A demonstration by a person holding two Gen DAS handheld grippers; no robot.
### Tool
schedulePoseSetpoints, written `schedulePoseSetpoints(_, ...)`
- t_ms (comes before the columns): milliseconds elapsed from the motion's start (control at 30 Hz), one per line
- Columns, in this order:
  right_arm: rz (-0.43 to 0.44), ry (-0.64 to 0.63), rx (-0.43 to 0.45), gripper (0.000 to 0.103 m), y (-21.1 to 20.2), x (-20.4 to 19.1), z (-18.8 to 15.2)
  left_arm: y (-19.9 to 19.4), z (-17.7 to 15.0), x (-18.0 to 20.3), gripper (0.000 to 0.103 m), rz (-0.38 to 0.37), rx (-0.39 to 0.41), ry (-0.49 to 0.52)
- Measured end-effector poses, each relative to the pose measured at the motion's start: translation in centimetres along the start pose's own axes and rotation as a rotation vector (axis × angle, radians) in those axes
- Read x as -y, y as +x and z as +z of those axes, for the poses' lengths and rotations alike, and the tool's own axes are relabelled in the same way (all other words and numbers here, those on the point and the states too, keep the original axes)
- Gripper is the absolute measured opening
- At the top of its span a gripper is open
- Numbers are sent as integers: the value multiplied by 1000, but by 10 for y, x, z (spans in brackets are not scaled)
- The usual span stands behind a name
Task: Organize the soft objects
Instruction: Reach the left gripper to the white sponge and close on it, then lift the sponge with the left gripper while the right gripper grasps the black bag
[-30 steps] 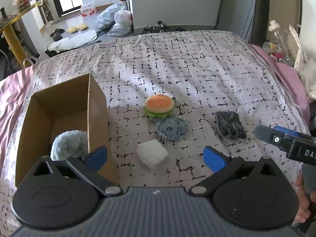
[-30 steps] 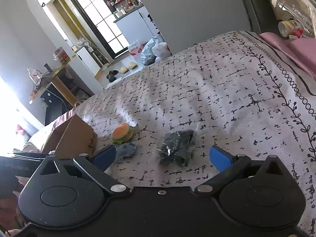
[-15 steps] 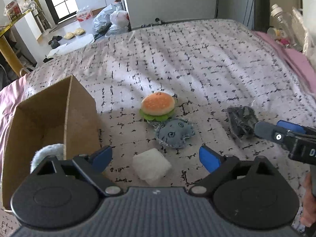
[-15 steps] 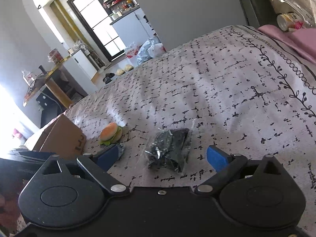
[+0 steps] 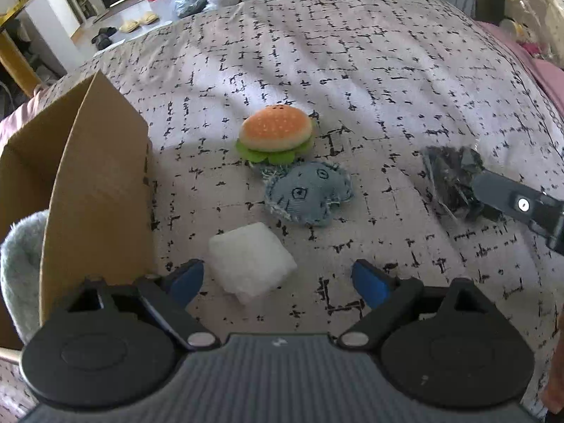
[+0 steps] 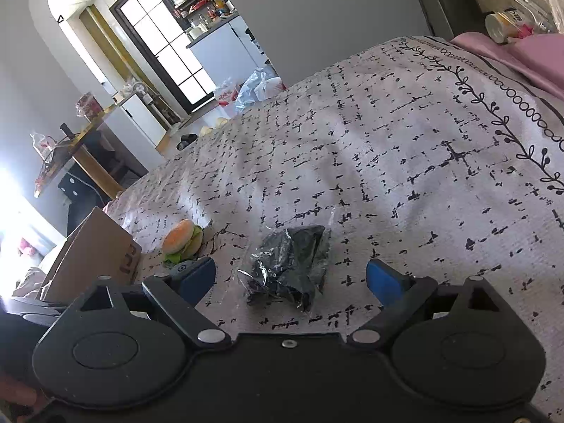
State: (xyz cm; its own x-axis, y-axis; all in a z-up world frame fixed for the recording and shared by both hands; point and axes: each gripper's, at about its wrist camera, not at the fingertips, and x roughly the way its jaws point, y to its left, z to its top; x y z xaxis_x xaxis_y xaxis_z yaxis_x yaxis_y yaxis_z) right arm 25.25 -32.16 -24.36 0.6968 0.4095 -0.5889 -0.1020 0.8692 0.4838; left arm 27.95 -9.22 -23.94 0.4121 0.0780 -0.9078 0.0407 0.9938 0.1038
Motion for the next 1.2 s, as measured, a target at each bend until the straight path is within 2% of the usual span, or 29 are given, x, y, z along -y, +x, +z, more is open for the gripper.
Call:
schedulePoseSetpoints(100,-5,11,8,92,-1,2,0,5,0,-4,81,-28,-8,-46)
schedulePoseSetpoints(167,-5,15,24,92,-3,2,1,7,-1,-9,63,-64,-14,-90)
schedulePoseSetpoints(233,-7,5,27,90,-3,2,3,5,0,-9,49,-71,-2,-99)
schedulePoseSetpoints(433,-7,-4,7,83,4,0,1,-3,1,-11,48,-100,25,-108)
schedulePoseSetpoints(467,-6,-7,5,79,4,0,0,-4,1,-10,48,-104,30,-103)
schedulePoseSetpoints(633,2,14,-17,52,10,6,-2,-5,0,-12,48,-113,34,-112)
schedulePoseSetpoints(667,19,21,-16,38,10,6,-3,-6,0,-13,48,-115,38,-110)
schedulePoseSetpoints(867,16,-5,1,27,-1,2,-6,-14,0,-15,48,-140,48,-120)
schedulePoseSetpoints(1033,7,-10,-4,22,-16,-1,-6,-28,-6,-15,48,-182,63,-116)
schedulePoseSetpoints(1200,-15,-34,-3,20,-31,-11,-3,-43,-11,-17,48,-221,43,-134)
